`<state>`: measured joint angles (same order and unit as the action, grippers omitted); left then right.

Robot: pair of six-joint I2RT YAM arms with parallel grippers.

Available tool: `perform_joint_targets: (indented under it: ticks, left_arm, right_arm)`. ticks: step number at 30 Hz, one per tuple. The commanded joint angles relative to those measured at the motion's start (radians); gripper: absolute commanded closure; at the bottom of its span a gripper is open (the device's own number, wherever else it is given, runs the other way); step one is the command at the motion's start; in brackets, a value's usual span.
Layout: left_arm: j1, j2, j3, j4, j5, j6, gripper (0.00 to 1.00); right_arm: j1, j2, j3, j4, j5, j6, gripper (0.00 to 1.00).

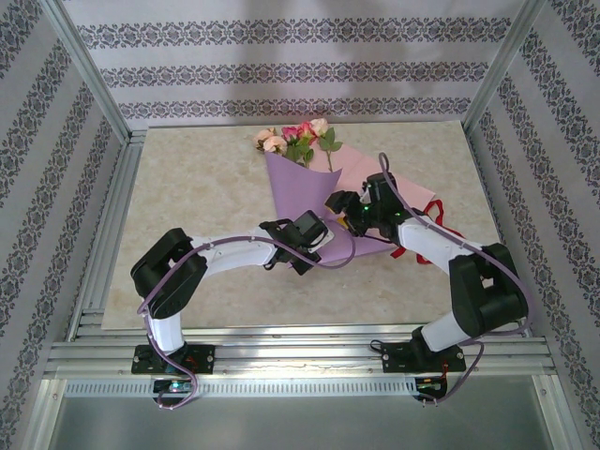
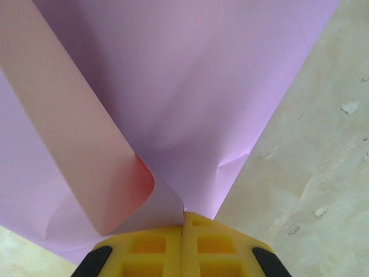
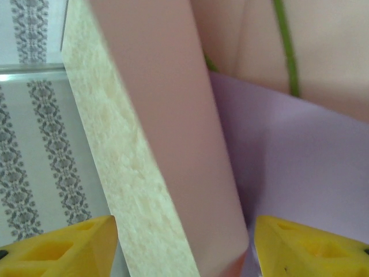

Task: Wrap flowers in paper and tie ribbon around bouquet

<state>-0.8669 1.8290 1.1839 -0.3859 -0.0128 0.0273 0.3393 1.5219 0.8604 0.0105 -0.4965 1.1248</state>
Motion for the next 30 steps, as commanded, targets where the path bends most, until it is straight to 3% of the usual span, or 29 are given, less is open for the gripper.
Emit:
perform_joint_targets:
  ticks: [1, 10, 19, 20, 23, 25, 30]
  left_arm:
    - [-0.019, 0.006, -0.004, -0.005, -0.016, 0.028, 1.00]
    - [-0.027, 0.007, -0.004, 0.002, -0.030, 0.031, 1.00]
    - [-0.035, -0.006, -0.015, 0.010, -0.039, 0.032, 1.00]
    - [-0.035, -0.011, -0.017, 0.010, -0.040, 0.030, 0.99]
    - [-0.035, -0.037, -0.014, 0.000, -0.051, -0.002, 0.85]
    - [-0.033, -0.073, -0.009, -0.021, -0.060, -0.044, 0.67]
    - [-0.001, -0.190, -0.027, -0.058, -0.043, -0.192, 0.48]
  right_arm:
    - [0.029, 0.042, 0.059, -0.019, -0.030, -0.026, 0.35]
    - [0.049, 0.156, 0.105, -0.125, -0.015, -0.077, 0.45]
    - [0.032, 0.175, 0.152, -0.259, 0.075, -0.201, 1.00]
    - [0.028, 0.173, 0.155, -0.269, 0.079, -0.213, 1.00]
    - [0.015, 0.176, 0.157, -0.291, 0.081, -0.252, 1.00]
    - [0.003, 0.178, 0.154, -0.295, 0.079, -0.276, 1.00]
    - [-0.023, 0.198, 0.160, -0.312, 0.053, -0.324, 1.00]
